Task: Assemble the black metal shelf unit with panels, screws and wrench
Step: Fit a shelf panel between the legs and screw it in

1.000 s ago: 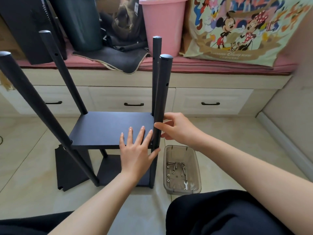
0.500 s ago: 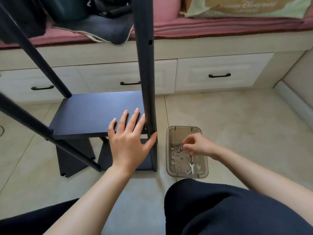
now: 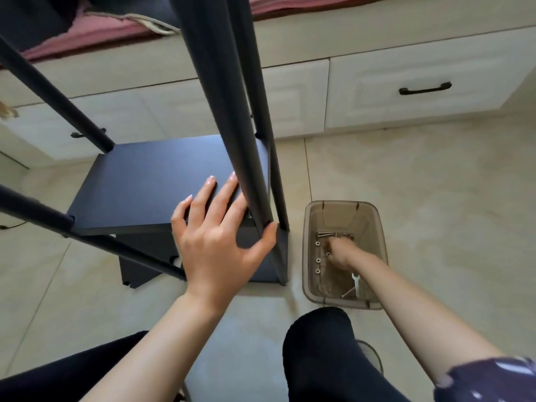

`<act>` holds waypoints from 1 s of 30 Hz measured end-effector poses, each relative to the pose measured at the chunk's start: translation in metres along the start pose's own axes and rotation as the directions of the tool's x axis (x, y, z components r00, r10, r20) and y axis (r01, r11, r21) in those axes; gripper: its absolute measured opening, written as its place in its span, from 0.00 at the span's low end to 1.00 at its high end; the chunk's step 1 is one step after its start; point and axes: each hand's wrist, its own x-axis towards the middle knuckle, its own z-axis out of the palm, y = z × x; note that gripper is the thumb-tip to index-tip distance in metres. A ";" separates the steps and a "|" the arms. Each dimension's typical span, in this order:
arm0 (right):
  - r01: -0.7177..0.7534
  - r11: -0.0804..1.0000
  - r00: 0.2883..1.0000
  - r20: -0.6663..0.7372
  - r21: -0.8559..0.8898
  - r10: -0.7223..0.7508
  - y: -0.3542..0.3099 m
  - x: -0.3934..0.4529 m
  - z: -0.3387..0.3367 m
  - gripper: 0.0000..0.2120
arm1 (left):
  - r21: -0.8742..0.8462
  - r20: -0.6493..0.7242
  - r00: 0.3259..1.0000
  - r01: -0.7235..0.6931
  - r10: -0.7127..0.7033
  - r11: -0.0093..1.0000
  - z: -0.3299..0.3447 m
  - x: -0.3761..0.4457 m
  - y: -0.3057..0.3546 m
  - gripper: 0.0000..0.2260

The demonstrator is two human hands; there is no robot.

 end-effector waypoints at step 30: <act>0.229 0.971 0.945 -0.254 0.064 -0.206 -0.041 -0.093 -0.056 0.09 | -0.066 0.332 0.936 0.144 -0.114 0.987 -0.027 0.005 0.010 0.24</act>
